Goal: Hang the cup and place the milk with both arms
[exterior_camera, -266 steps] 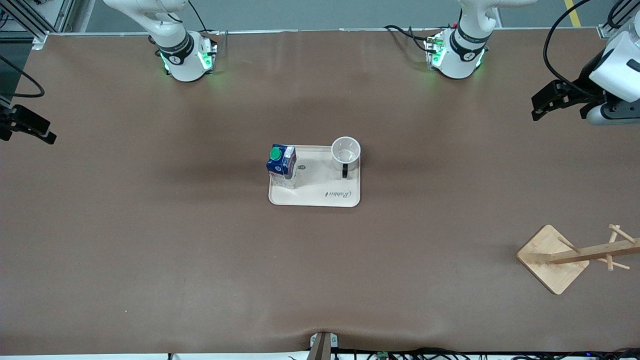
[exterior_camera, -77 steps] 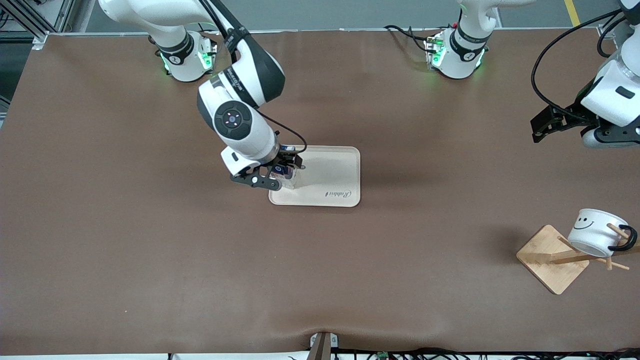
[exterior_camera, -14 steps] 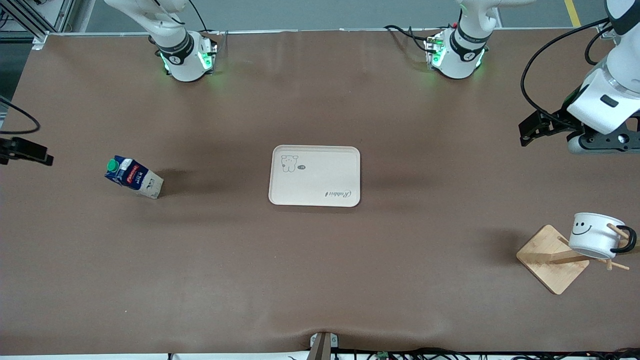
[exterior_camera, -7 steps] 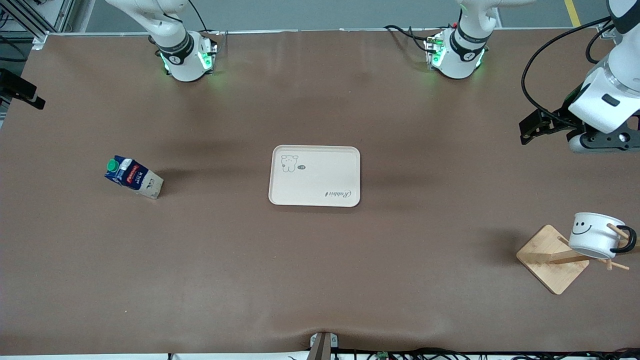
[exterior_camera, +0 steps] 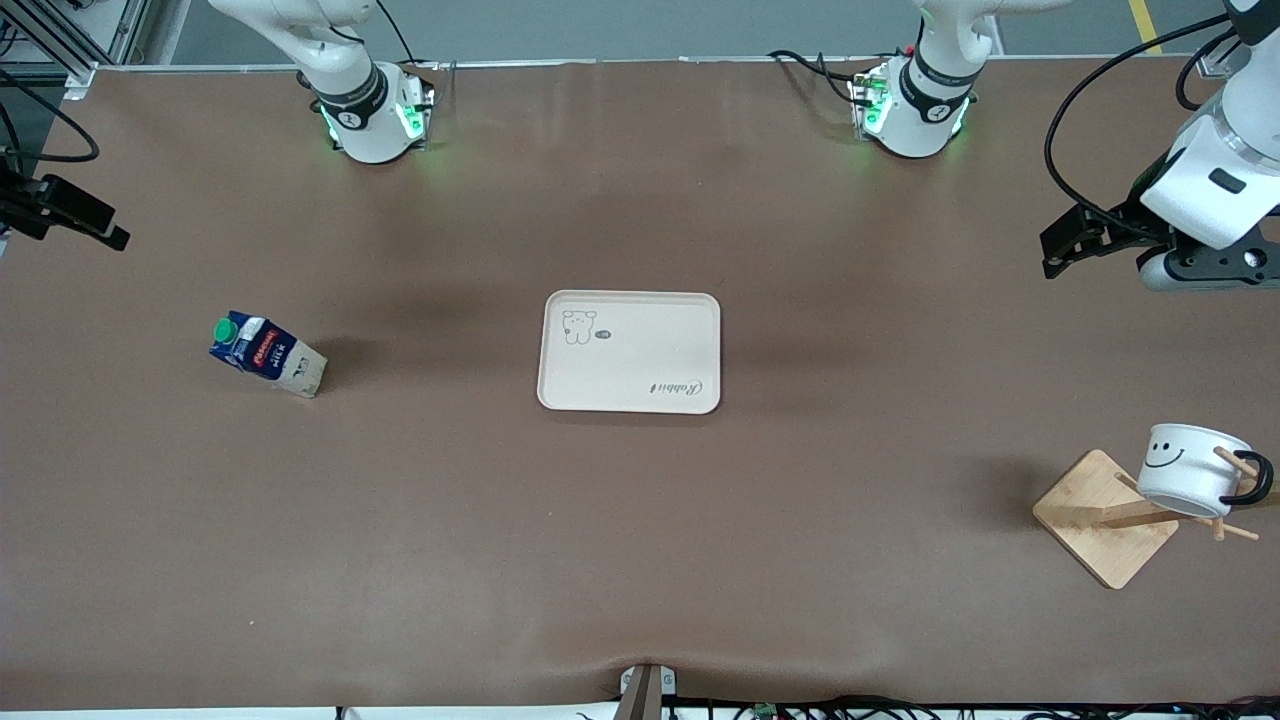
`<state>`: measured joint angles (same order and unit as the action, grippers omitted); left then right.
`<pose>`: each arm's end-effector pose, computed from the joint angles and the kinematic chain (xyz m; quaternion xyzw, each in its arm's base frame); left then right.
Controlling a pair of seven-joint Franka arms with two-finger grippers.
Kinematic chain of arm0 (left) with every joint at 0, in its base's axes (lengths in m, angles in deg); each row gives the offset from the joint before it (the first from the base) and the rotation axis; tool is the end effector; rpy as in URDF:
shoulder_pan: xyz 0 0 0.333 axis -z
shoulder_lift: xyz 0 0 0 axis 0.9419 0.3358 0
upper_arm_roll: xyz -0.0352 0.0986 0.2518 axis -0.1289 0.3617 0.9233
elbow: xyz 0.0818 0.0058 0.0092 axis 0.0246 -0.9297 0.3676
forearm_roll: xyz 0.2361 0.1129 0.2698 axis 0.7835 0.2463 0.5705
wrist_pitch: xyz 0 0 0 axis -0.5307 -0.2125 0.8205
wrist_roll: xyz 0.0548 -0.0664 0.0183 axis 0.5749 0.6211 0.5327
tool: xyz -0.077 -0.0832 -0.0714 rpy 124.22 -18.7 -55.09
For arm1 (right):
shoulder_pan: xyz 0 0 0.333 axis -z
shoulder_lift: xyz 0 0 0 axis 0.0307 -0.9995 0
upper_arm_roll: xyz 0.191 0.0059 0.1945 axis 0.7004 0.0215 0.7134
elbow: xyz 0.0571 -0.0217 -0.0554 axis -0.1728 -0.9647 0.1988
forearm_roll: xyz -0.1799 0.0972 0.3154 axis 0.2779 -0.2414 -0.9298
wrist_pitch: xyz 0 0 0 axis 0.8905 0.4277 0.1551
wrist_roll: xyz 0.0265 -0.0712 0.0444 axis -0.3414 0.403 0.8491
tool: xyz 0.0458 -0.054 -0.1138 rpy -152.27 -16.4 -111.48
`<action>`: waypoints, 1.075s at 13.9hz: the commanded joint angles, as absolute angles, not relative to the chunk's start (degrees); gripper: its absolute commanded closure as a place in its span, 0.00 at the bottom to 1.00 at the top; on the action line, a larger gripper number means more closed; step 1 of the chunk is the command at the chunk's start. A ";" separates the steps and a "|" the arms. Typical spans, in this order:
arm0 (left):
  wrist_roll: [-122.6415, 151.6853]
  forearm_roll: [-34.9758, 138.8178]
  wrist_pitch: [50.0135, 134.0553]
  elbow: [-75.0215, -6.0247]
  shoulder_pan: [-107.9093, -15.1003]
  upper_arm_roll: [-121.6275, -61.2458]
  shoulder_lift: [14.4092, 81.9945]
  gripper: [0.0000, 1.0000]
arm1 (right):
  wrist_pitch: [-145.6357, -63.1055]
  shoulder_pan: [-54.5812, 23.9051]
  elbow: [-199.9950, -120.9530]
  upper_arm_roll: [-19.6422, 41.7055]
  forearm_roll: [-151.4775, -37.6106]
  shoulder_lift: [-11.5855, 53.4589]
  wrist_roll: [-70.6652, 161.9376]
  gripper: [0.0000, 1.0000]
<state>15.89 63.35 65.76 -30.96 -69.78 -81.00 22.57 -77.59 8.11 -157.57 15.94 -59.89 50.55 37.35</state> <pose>0.5337 -0.0732 0.5557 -0.9997 0.0052 -0.0087 0.0202 0.5017 -0.0553 0.5609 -0.9959 0.0881 0.0100 0.0207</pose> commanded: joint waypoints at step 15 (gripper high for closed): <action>15.19 62.58 64.87 -28.70 -70.12 -80.85 22.76 0.00 | -76.90 8.35 -152.24 15.69 -59.81 46.86 36.56 0.00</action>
